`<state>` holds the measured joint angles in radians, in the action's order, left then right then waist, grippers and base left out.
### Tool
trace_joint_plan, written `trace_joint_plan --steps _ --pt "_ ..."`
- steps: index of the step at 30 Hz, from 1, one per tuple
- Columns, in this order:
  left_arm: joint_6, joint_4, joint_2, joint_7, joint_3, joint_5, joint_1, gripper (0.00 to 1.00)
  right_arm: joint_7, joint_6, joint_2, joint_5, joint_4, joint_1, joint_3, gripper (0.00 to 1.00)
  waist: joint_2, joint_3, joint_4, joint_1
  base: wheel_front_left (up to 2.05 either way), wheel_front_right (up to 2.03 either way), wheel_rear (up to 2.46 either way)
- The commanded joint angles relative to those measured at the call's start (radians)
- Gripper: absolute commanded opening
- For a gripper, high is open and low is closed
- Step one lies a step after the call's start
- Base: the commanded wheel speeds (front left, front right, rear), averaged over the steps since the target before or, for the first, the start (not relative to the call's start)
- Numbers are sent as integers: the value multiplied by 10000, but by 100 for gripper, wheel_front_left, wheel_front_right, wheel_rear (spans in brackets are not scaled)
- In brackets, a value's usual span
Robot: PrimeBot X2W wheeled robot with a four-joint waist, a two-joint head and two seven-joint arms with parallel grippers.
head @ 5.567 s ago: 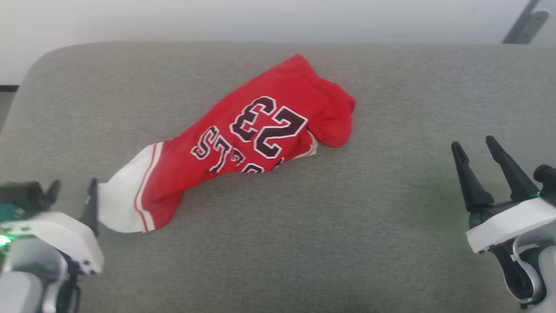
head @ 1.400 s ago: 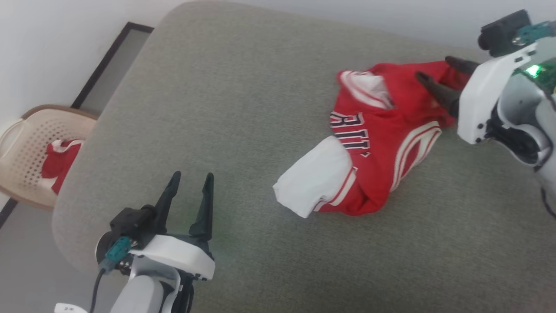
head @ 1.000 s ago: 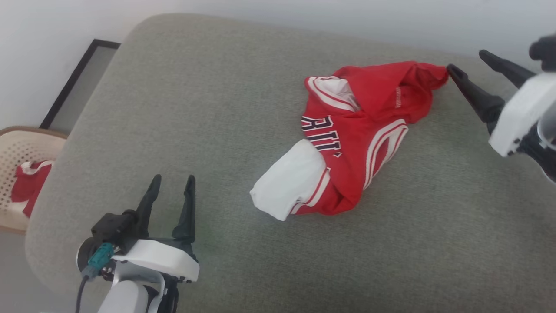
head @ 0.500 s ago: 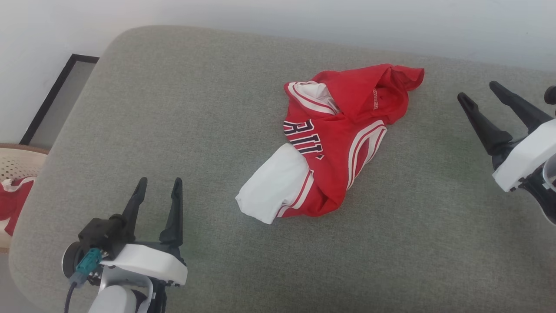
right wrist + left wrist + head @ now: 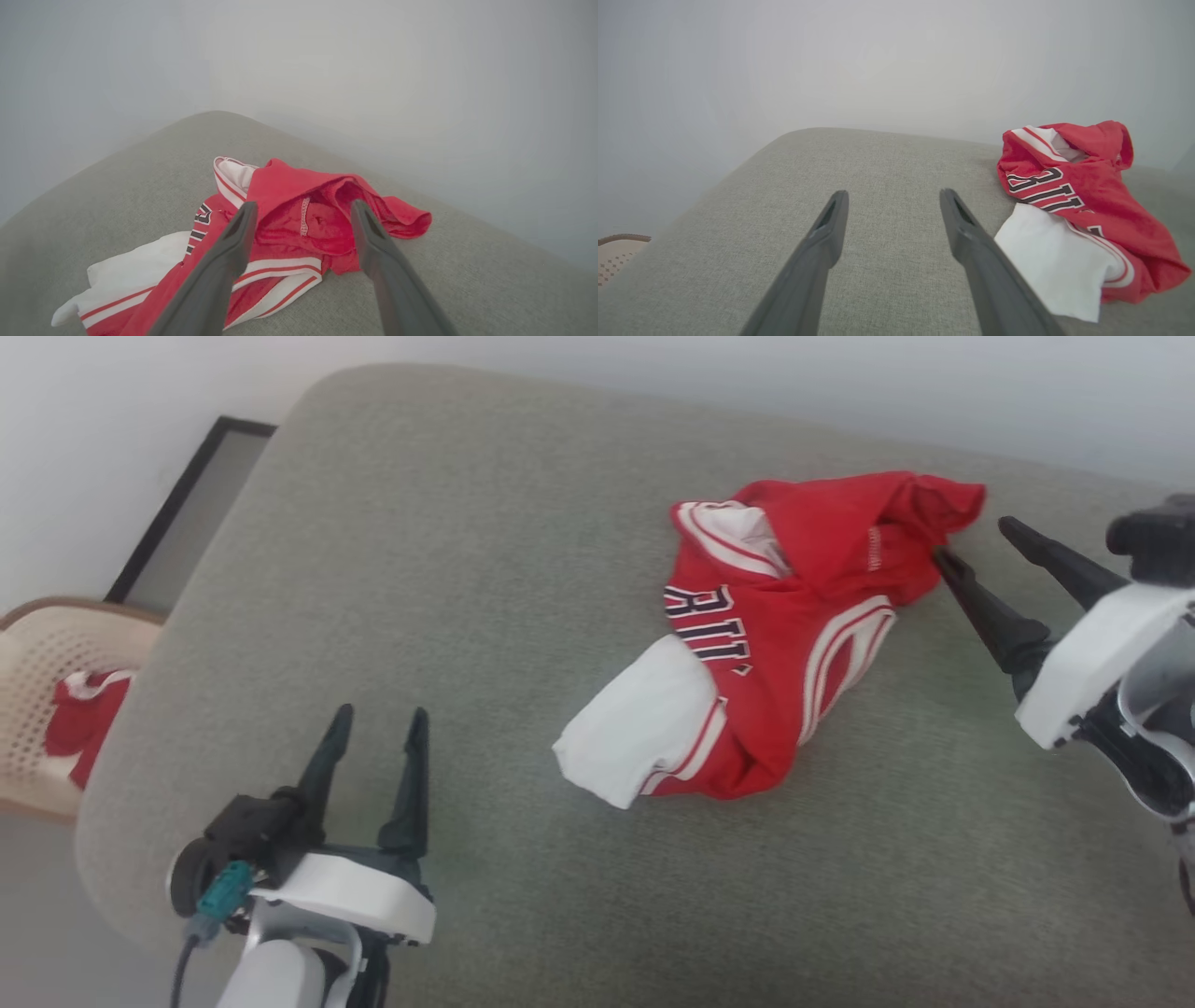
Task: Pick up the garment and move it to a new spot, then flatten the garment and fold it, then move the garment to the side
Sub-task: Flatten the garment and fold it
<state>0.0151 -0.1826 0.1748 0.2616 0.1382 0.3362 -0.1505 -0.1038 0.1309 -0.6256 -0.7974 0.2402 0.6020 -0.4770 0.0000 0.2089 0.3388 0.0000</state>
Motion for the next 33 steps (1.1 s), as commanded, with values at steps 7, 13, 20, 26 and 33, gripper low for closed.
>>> trace_joint_plan --steps 7,13,20,26,33 --pt "257 -279 -409 47 293 -265 -365 100 -1220 -3 416 112 878 839 -221 100 0 223 955 0 0 0 0" --pt "494 -468 -623 47 403 -299 -498 100 -2179 -3 718 219 2250 1422 -304 100 0 317 1570 0 0 0 0" --pt "612 -574 -780 47 310 -388 -474 100 -2648 -3 1115 602 3757 2103 -360 35 0 441 1871 0 0 0 0" --pt "676 -559 -882 47 123 -454 -395 100 -2319 -3 1035 776 4172 2474 -421 0 0 499 1832 0 0 0 0" --pt "681 -491 -938 47 -147 -619 -337 100 -2008 -5 506 549 3845 2688 -201 0 0 461 1481 0 0 0 0"
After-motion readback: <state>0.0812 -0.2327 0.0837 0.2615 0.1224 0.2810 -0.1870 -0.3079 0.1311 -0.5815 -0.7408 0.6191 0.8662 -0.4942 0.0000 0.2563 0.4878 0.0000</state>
